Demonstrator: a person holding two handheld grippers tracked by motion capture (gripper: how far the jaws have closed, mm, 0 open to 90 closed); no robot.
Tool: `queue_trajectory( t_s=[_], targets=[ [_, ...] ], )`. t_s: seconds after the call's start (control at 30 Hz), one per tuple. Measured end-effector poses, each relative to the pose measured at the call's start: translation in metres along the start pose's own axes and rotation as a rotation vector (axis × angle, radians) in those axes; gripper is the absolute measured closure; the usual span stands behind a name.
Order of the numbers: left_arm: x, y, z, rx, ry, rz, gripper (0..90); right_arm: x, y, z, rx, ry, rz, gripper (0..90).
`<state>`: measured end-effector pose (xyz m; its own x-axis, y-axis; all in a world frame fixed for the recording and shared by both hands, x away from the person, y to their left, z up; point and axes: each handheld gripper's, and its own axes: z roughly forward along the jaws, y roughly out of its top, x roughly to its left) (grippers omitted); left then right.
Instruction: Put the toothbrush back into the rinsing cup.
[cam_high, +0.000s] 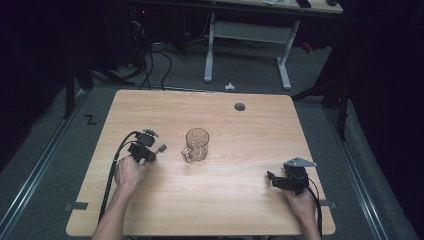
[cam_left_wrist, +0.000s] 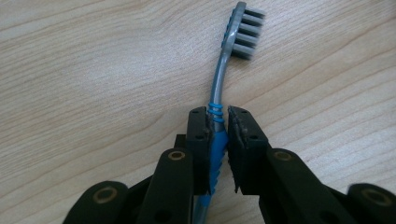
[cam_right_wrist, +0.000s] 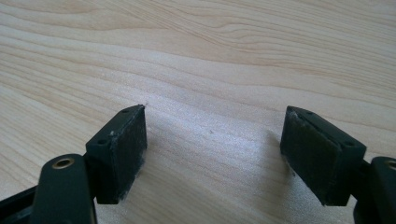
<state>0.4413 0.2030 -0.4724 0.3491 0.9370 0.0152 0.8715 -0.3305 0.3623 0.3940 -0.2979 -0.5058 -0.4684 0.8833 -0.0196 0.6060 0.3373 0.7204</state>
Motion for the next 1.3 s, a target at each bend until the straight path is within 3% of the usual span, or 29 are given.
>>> queue_trajectory(
  t_s=[0.27,0.6,1.13,1.3],
  targets=[
    [-0.001,0.001,-0.003,-0.015,-0.001,0.010,79.1,0.000,0.000,0.000,0.000,0.000,0.000,22.9],
    [0.000,-0.003,-0.020,-0.056,-0.017,0.011,79.0,0.000,0.000,0.000,0.000,0.000,0.000,22.9],
    [-0.004,-0.012,-0.052,-0.164,-0.079,0.003,79.4,0.000,0.000,0.000,0.000,0.000,0.000,22.9],
    [-0.007,-0.017,-0.063,-0.228,-0.101,0.000,79.7,0.000,0.000,0.000,0.000,0.000,0.001,22.9]
  ],
)
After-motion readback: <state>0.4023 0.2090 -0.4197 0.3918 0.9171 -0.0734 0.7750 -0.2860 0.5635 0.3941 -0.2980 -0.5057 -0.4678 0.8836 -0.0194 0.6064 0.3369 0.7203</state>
